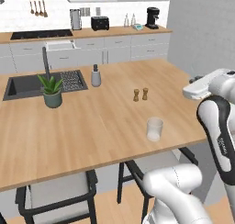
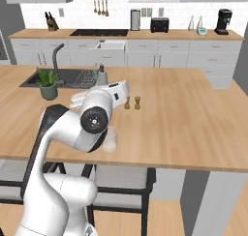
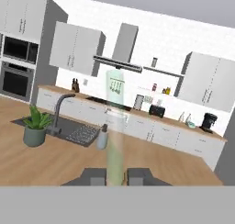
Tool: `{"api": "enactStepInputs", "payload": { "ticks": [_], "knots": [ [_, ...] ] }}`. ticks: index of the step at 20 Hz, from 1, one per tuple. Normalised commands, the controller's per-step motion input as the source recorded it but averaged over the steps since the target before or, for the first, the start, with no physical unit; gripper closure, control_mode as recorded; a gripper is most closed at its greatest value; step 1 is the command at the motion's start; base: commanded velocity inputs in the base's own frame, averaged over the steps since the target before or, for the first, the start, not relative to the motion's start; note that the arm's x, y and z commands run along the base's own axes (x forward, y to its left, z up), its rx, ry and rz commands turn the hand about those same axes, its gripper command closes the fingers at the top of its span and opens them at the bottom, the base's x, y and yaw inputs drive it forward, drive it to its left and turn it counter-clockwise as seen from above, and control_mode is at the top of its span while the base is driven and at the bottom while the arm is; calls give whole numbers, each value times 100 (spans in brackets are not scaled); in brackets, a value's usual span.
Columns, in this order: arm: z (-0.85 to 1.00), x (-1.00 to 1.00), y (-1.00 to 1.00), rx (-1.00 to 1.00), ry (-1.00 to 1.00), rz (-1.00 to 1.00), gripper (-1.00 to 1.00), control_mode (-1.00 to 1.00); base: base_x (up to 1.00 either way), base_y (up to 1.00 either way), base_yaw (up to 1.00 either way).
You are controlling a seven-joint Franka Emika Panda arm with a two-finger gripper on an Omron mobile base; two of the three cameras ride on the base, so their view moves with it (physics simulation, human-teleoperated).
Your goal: Take a straw from the drawer in front and place it inside the glass cup on the dining counter.
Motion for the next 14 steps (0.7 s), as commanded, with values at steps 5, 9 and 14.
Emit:
{"api": "enactStepInputs", "payload": {
  "ticks": [5,9,14],
  "knots": [
    [-34,40,2,5,0,69,100,-100,0,0,0],
    [-27,33,12,2,0,64,100,-100,0,0,0],
    [-23,25,14,3,0,58,100,-100,0,0,0]
  ]
}}
